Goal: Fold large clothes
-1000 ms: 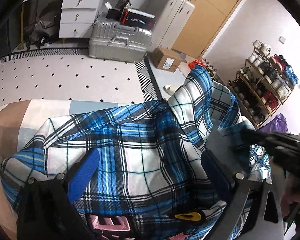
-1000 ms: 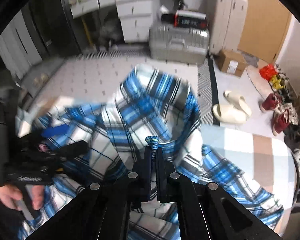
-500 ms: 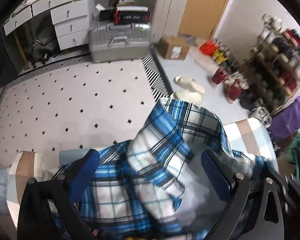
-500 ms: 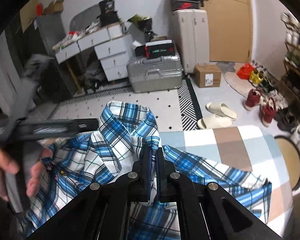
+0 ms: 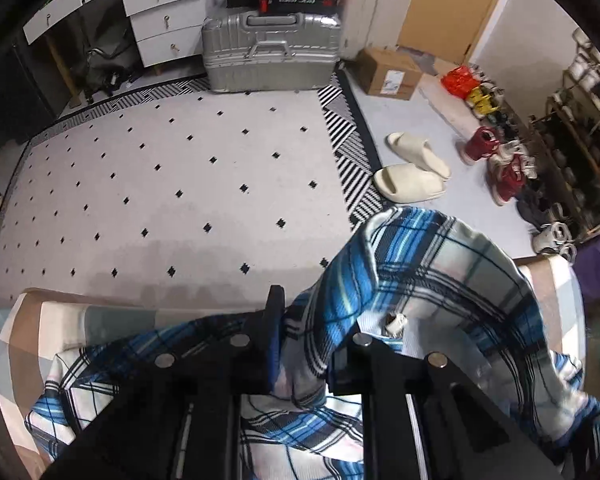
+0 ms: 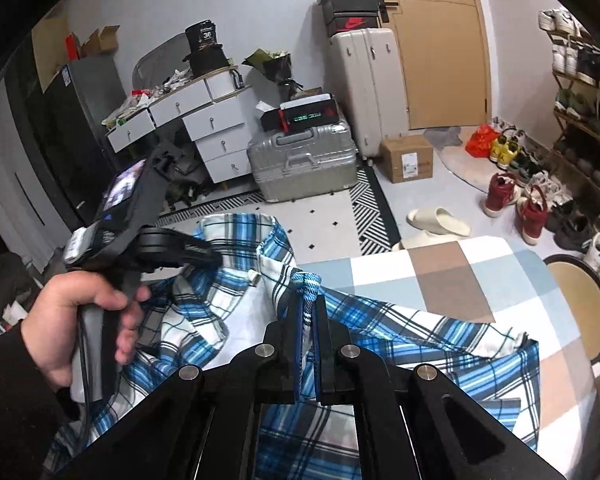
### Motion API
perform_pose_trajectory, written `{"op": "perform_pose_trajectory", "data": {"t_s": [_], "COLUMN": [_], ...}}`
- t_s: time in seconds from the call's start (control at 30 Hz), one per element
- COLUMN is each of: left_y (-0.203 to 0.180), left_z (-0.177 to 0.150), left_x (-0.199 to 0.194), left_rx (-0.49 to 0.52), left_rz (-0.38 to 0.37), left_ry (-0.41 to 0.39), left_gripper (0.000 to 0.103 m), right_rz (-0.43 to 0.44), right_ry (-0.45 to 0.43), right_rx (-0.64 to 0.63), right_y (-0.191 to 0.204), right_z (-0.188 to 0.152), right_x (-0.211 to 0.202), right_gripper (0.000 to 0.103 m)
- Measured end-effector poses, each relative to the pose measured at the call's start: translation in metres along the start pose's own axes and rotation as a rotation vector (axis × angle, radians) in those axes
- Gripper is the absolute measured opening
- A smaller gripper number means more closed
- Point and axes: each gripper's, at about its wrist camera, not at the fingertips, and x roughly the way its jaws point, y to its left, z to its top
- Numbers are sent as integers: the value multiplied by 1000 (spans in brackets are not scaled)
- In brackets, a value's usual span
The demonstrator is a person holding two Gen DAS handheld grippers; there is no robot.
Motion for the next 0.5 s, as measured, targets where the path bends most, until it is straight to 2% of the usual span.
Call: {"op": "perform_pose_trajectory", "data": {"t_s": [0.17,0.23,0.3,0.33,0.37,0.47,0.5], "left_y": [-5,-9,-13,-13,-12,-9,-8], "left_z": [-7,-18,-22,-24,-23,-22,-22], "left_x": [-37,-54,-61,-63,-63,-66,-66], "left_rx": [86,168,227,235,234,233,233], "left_rz": [-59,-63,-54,-54,-63,-84,-91], "left_ry": [-82,-122,-142,-138,-135,-147,-150], "left_gripper": [6,6,6,6,6,6,6], "right_rz": [5,20,-3,-12,-9,-25,-18], "right_ry": [24,50,87,97,102,108,124], "right_rx": [-13,-5,-19,-15,-14,-16,-22], "right_y": [4,5,8,9,11,19,21], "right_z": [3,9,16,21,24,42,46], "right_x": [4,7,14,17,19,27,32], "right_gripper": [8,9,17,24,39,62,63]}}
